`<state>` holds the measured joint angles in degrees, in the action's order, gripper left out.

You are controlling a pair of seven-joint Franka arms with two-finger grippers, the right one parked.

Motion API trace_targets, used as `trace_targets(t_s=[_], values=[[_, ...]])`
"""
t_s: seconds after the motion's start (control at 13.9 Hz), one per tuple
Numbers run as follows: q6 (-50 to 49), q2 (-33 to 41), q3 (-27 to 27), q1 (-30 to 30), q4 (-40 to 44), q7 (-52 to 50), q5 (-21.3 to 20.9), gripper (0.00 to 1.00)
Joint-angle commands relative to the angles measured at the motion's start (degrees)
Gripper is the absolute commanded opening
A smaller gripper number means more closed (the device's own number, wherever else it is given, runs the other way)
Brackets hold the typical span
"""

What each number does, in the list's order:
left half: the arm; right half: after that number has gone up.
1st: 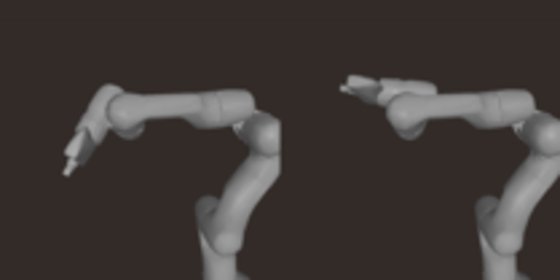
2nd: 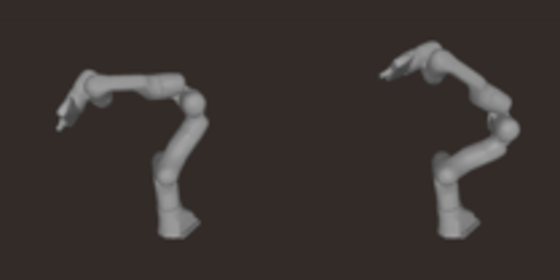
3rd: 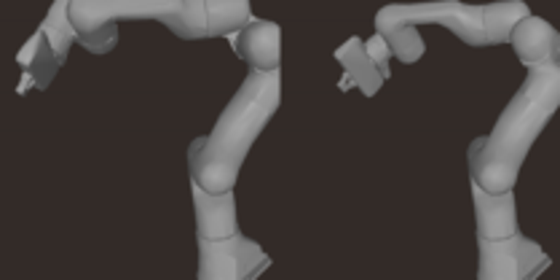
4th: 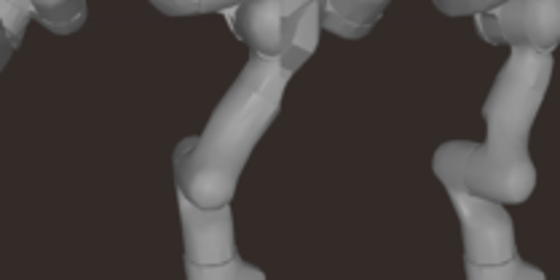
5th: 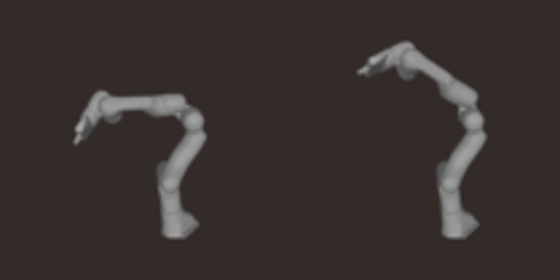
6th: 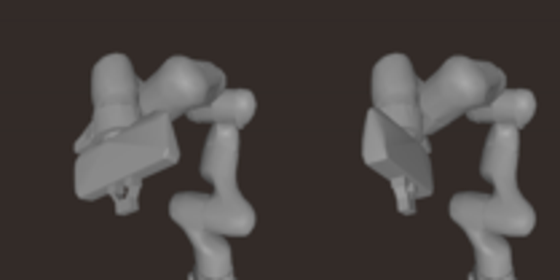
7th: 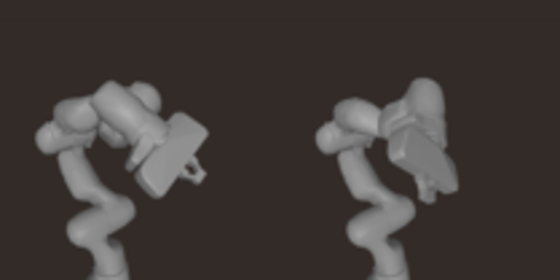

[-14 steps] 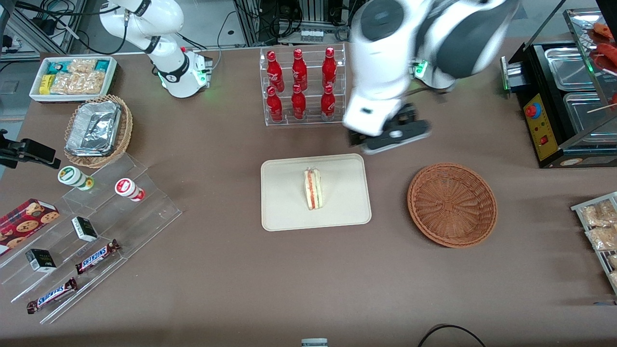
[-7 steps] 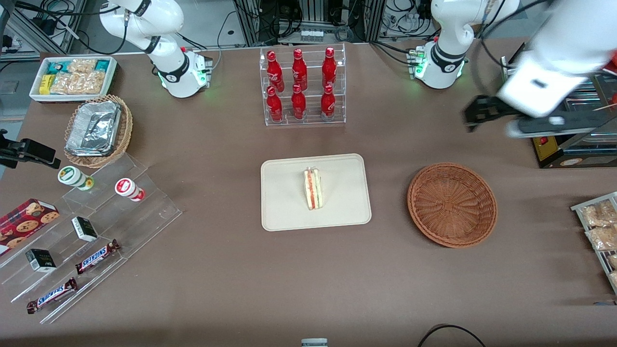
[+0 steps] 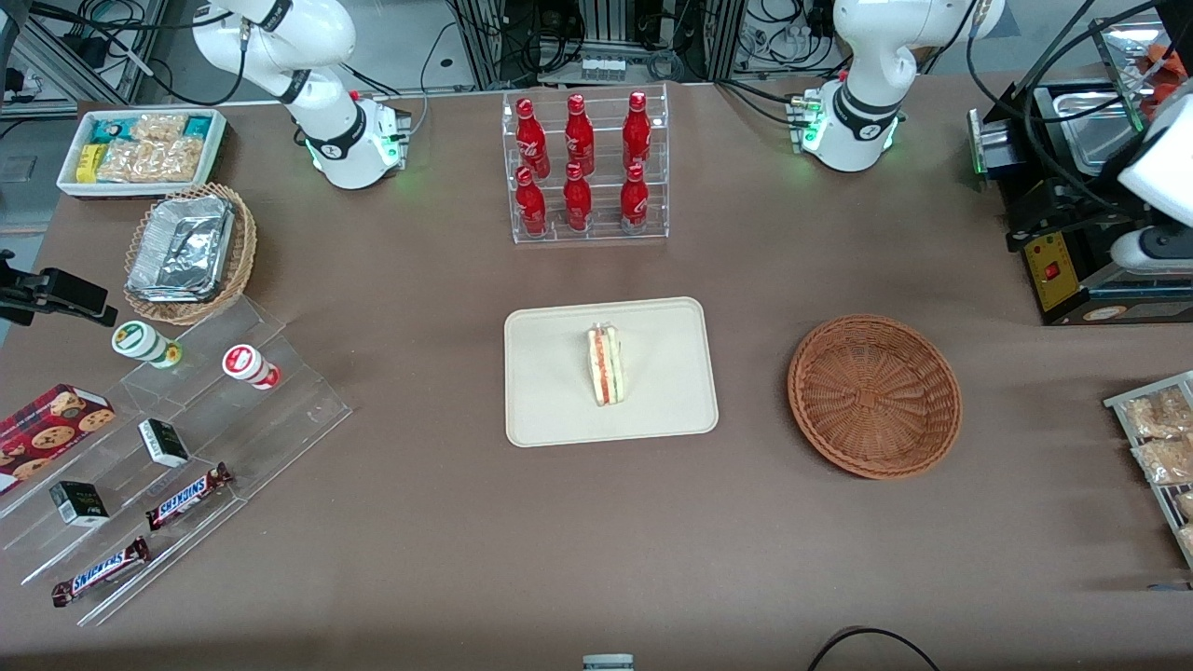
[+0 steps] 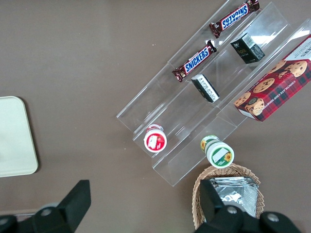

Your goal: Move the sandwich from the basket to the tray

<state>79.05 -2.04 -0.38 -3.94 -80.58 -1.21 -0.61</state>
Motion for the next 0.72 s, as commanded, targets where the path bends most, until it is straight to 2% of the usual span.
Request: trace_targets(t_s=[0.0, 0.14, 0.29, 0.36, 0.5, 0.65], values=[[0.5, 0.9, -1.6, -0.5, -0.1, 2.8, 1.4, 1.00], [0.9, 1.3, -2.9, 0.3, 0.1, 4.2, 5.1, 1.00], [2.8, 2.9, -3.0, 0.3, -1.4, 4.5, 4.1, 1.00], [4.0, 4.6, -3.0, 0.3, -4.4, 4.5, 1.9, 1.00], [6.9, 7.7, -3.0, 0.2, -9.3, 4.5, 1.0, 1.00], [6.6, 7.0, -3.0, 0.3, -9.3, 4.5, 0.8, 1.00]])
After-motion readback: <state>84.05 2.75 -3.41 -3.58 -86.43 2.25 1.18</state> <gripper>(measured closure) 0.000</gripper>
